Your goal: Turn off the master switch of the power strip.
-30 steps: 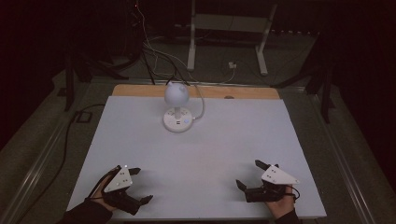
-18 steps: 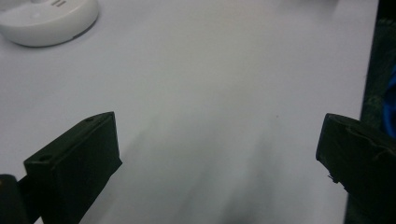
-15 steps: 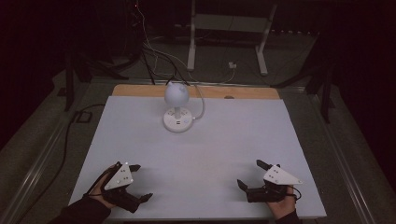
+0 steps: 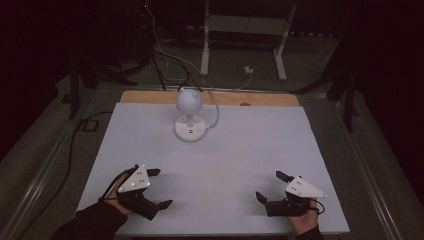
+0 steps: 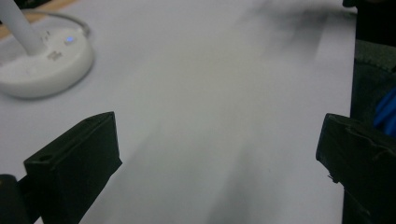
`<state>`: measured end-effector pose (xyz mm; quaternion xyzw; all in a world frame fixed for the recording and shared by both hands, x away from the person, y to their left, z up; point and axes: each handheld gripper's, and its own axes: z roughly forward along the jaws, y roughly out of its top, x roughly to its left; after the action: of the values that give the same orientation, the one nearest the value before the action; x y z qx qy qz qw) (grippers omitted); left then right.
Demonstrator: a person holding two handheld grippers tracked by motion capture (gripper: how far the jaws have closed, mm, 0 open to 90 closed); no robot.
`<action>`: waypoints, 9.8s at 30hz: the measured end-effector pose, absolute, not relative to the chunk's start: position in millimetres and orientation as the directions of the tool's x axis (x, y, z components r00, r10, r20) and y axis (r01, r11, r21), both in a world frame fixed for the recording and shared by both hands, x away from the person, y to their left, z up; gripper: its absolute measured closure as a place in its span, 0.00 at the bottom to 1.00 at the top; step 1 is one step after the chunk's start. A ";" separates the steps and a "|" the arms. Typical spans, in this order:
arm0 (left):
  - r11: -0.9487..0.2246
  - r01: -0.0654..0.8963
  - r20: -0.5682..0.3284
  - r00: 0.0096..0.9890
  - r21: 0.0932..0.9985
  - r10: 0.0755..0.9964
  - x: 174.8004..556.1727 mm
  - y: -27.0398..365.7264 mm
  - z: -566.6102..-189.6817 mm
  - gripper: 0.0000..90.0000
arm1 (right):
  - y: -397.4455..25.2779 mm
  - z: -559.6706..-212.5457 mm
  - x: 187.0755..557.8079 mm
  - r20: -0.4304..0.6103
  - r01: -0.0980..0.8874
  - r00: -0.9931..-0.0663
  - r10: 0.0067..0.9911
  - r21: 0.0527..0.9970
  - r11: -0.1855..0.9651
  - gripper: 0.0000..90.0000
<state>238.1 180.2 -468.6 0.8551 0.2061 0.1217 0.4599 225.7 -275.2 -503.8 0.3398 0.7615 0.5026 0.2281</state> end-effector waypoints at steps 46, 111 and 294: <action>-0.385 0.244 0.030 0.812 0.890 0.583 329.4 129.0 -423.4 0.00 | -279.4 -500.9 224.6 0.033 0.291 -0.662 0.749 0.932 0.217 0.00; -0.311 0.384 0.045 0.565 0.869 0.824 407.9 55.3 -480.8 0.68 | -280.4 -501.8 226.1 0.054 0.299 -0.672 0.739 0.932 0.204 0.00; -0.503 0.394 0.056 0.742 0.770 0.668 366.8 73.5 -430.2 0.00 | -279.6 -505.3 228.7 0.068 0.331 -0.672 0.737 0.918 0.218 0.00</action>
<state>366.8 73.5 -430.2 0.8486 0.3127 0.1763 0.3885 228.7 -279.6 -505.3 0.3537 0.7551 0.5158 0.1966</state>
